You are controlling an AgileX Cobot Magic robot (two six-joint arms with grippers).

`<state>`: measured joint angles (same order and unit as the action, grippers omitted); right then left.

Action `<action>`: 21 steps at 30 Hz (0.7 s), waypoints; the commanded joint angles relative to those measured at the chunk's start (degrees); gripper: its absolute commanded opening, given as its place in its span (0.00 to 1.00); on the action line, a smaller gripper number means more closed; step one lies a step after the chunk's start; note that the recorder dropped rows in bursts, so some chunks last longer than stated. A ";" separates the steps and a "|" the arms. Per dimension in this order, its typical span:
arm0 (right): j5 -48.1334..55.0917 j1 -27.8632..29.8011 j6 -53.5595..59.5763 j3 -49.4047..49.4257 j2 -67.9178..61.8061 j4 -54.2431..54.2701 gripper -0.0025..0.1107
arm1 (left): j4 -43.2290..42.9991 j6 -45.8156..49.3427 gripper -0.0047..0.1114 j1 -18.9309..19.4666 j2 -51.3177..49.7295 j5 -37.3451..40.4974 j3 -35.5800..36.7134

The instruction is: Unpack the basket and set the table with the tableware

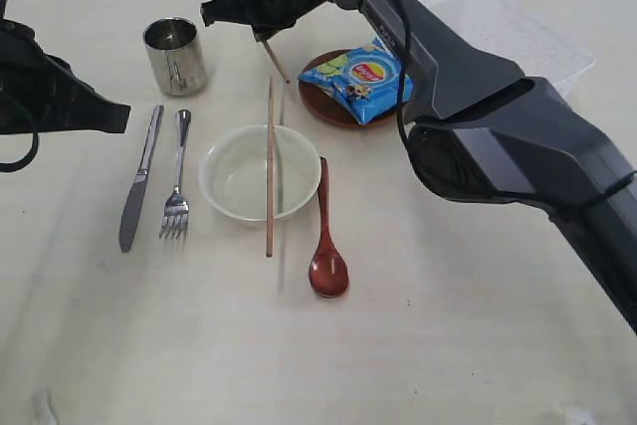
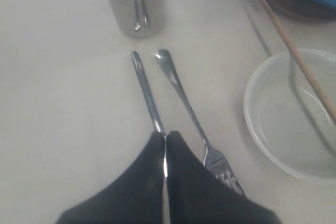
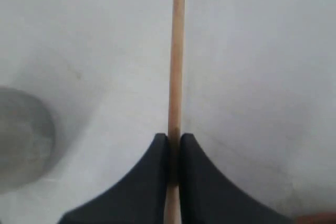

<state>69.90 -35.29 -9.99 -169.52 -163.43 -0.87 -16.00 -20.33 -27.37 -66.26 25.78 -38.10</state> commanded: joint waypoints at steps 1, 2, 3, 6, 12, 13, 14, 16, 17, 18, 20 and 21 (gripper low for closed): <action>0.06 -0.64 -3.45 -0.39 3.04 2.38 0.02 | -0.22 0.02 0.04 0.16 0.28 -0.18 0.31; 0.06 -0.79 -4.36 -0.39 3.56 2.82 0.02 | -0.22 0.02 0.04 0.16 0.28 -0.18 0.31; 0.06 -1.01 -5.01 -0.39 3.97 2.82 0.02 | -0.22 0.02 0.04 0.16 0.28 -0.18 0.31; 0.06 -1.59 -7.16 -0.39 5.42 2.82 0.02 | -0.22 0.02 0.04 0.16 0.28 -0.18 0.31; 0.06 -2.95 -10.69 -0.39 9.38 4.03 0.02 | -0.22 0.02 0.04 0.16 0.28 -0.18 0.31; 0.06 -3.06 -11.93 -0.39 10.09 3.87 0.02 | -0.22 0.02 0.04 0.16 0.28 -0.18 0.31; 0.06 -3.06 -12.86 -0.39 10.97 3.87 0.02 | -0.22 0.02 0.04 0.16 0.28 -0.18 0.31; 0.06 -3.54 -13.63 -0.39 12.49 3.97 0.02 | -0.22 0.02 0.04 0.16 0.28 -0.18 0.31; 0.06 -3.92 -13.89 -0.39 13.20 4.09 0.02 | -0.22 0.02 0.04 0.16 0.28 -0.18 0.31; 0.06 -4.53 -14.22 -0.39 13.61 4.09 0.02 | -0.22 0.02 0.04 0.16 0.28 -0.18 0.31; 0.06 -5.82 -14.48 -0.39 14.23 3.77 0.02 | -0.22 0.02 0.04 0.16 0.28 -0.18 0.31; 0.06 -6.31 -15.46 -0.39 14.74 3.61 0.02 | -0.22 0.02 0.04 0.16 0.28 -0.18 0.31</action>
<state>69.94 -39.95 -24.13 -169.66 -150.04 3.23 -16.00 -20.33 -27.37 -66.26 25.78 -38.10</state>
